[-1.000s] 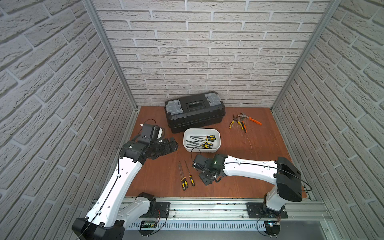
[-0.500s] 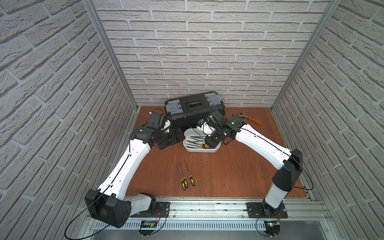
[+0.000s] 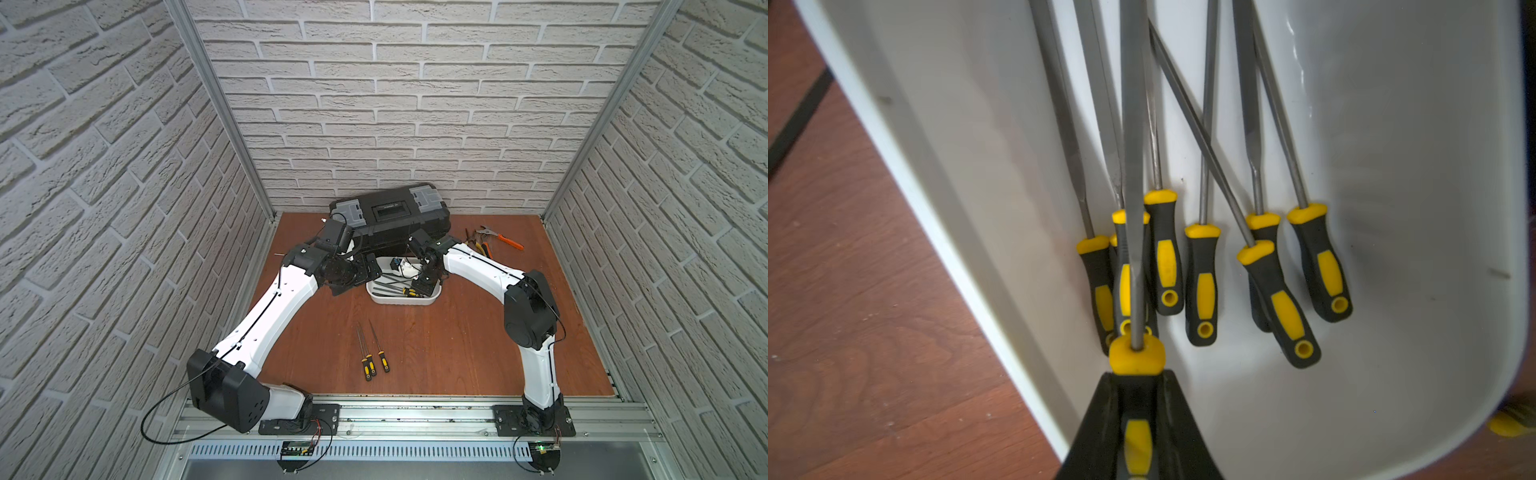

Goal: Put the file tool into the storage box
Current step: Place the file tool in the storage box.

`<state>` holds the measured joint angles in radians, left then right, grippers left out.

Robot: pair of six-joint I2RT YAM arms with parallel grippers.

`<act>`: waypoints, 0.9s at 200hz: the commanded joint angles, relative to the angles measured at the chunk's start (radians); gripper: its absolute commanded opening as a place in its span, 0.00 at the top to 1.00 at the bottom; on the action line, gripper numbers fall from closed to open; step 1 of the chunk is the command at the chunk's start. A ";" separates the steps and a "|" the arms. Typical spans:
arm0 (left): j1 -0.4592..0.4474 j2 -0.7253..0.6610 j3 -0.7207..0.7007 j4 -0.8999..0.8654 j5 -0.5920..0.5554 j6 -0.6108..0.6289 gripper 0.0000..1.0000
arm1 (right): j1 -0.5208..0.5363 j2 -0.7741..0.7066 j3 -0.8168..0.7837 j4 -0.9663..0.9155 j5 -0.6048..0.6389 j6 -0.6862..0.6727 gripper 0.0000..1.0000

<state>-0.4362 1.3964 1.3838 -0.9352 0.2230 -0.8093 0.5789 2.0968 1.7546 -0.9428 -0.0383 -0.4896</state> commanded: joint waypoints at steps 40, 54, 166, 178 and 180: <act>-0.042 0.091 0.101 -0.012 -0.068 -0.043 0.02 | 0.007 0.067 0.025 0.078 -0.028 -0.120 0.92; -0.042 0.109 0.121 -0.023 -0.074 -0.035 0.02 | 0.012 0.071 0.018 0.081 -0.002 -0.129 0.88; -0.038 0.175 0.178 -0.021 -0.114 -0.016 0.02 | -0.023 0.074 0.044 0.226 0.250 0.055 0.69; -0.035 0.165 0.165 -0.021 -0.120 -0.017 0.02 | -0.026 0.069 0.042 0.216 0.226 0.076 0.69; -0.034 0.163 0.164 -0.020 -0.121 -0.018 0.02 | -0.027 0.069 0.041 0.215 0.221 0.081 0.69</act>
<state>-0.4736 1.5810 1.5436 -0.9504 0.1329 -0.8387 0.5602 2.1567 1.7729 -0.7353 0.2119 -0.4728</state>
